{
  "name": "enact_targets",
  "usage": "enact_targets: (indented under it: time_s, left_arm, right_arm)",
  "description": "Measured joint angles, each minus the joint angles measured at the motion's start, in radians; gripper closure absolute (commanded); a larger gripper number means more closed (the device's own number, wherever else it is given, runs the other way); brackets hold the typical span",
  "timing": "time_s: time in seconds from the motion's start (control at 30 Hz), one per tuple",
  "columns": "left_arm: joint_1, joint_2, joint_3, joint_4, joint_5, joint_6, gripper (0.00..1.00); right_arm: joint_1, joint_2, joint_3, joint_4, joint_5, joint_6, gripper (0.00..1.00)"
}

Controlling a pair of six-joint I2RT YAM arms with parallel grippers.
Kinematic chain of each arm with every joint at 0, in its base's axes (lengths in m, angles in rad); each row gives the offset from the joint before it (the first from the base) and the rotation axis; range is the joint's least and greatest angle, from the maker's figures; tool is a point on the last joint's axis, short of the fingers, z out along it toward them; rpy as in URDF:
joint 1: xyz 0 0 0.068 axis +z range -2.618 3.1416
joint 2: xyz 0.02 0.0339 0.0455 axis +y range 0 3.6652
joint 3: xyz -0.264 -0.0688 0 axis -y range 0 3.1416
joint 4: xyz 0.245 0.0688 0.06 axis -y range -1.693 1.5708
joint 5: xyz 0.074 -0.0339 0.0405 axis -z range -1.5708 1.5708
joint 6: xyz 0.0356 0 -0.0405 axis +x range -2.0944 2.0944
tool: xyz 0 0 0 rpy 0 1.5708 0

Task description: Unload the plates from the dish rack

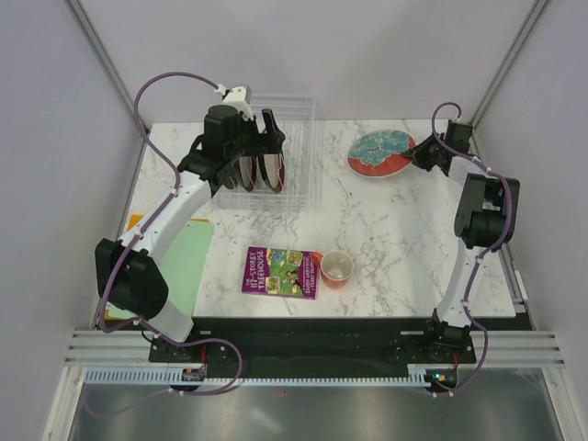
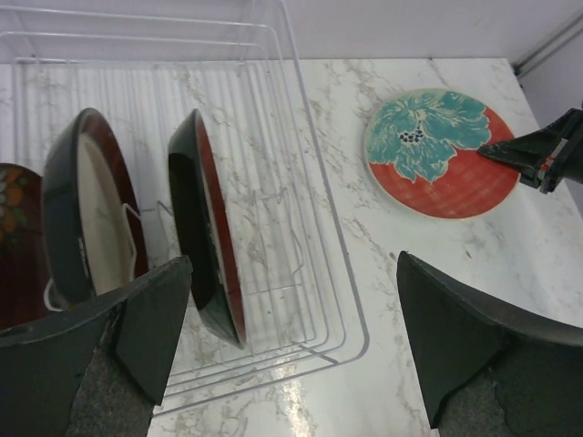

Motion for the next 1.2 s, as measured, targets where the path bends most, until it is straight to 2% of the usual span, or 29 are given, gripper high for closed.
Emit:
enact_targets:
  time_s: [0.23,0.27,0.33,0.37,0.43,0.47,0.57,0.63,0.77,1.0,1.2]
  left_arm:
    - [0.000,0.002,0.002,-0.014,-0.119,0.098,0.00]
    - [0.000,0.002,0.001,-0.015,-0.135,0.109,0.00]
    - [0.000,0.002,-0.002,-0.016,-0.162,0.128,0.00]
    - [0.000,0.002,-0.002,-0.020,-0.171,0.135,0.00]
    - [0.000,0.003,-0.002,-0.020,-0.187,0.147,0.00]
    - [0.000,0.004,-0.002,-0.020,-0.189,0.151,0.00]
    - [0.000,0.005,-0.007,-0.020,-0.191,0.160,0.00]
    - [0.000,0.005,-0.011,-0.020,-0.189,0.161,0.00]
    - [0.000,0.006,-0.021,-0.018,-0.188,0.177,0.00]
    - [0.000,0.075,-0.021,-0.013,-0.201,0.229,0.06]
    - [-0.002,0.145,0.007,-0.021,-0.220,0.241,0.09]
  right_arm:
    - [0.001,0.156,0.186,-0.012,0.000,0.007,1.00]
    - [0.001,0.165,0.199,-0.012,0.003,0.008,0.91]
    - [0.001,0.177,0.211,-0.012,0.002,0.010,0.84]
    - [0.001,0.179,0.215,-0.014,-0.004,0.013,0.68]
    - [0.001,0.180,0.217,-0.018,-0.014,0.023,0.57]
    - [0.001,0.180,0.218,-0.023,-0.013,0.022,0.41]
    - [0.001,0.180,0.199,-0.040,0.005,0.007,0.37]
    - [0.001,0.180,0.177,-0.048,0.014,-0.004,0.28]
    - [0.001,0.144,0.144,-0.055,0.045,-0.029,0.17]
    - [0.001,0.032,0.082,-0.171,0.215,-0.140,0.15]
    - [0.000,-0.150,-0.029,-0.219,0.316,-0.206,0.15]
